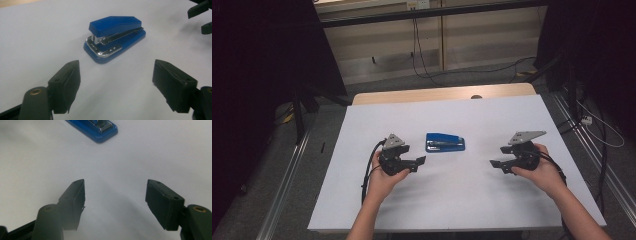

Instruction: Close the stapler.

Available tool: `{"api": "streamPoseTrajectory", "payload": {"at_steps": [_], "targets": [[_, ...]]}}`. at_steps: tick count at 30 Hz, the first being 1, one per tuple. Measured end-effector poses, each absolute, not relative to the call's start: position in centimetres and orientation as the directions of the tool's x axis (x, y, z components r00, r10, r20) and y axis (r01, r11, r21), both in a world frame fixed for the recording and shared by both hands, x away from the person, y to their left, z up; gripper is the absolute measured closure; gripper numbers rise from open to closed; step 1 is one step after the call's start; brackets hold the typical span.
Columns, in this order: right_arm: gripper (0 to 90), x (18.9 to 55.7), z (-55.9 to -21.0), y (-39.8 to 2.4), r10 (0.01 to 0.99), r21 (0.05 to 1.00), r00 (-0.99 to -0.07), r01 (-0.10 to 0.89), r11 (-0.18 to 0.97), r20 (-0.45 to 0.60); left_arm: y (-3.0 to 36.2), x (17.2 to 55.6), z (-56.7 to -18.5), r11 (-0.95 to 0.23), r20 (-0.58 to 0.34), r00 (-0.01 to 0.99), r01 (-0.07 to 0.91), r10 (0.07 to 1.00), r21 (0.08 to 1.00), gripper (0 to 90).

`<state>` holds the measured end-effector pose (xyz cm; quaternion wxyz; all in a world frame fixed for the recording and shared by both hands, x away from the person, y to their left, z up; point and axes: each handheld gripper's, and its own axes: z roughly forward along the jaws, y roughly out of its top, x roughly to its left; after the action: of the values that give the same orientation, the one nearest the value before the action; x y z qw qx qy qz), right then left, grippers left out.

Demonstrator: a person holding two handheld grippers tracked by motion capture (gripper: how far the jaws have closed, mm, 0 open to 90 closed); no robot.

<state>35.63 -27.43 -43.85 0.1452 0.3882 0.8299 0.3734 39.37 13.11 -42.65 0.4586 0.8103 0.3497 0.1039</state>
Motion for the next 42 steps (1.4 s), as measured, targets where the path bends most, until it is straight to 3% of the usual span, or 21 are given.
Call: {"api": "streamPoseTrajectory", "payload": {"at_steps": [15,42], "targets": [[29.4,33.6,-44.1,-28.5,0.758,0.724,-0.651,0.546,0.422,0.049,15.8,38.1,-42.6,-0.355,-0.127,0.733,0.464,0.668,0.812,10.8],[26.1,30.7,-44.2,-28.9,0.762,0.722,-0.647,0.540,0.433,0.027,20.1,35.8,-42.6,-0.342,-0.118,0.717,0.462,0.686,0.818,9.7]]}}
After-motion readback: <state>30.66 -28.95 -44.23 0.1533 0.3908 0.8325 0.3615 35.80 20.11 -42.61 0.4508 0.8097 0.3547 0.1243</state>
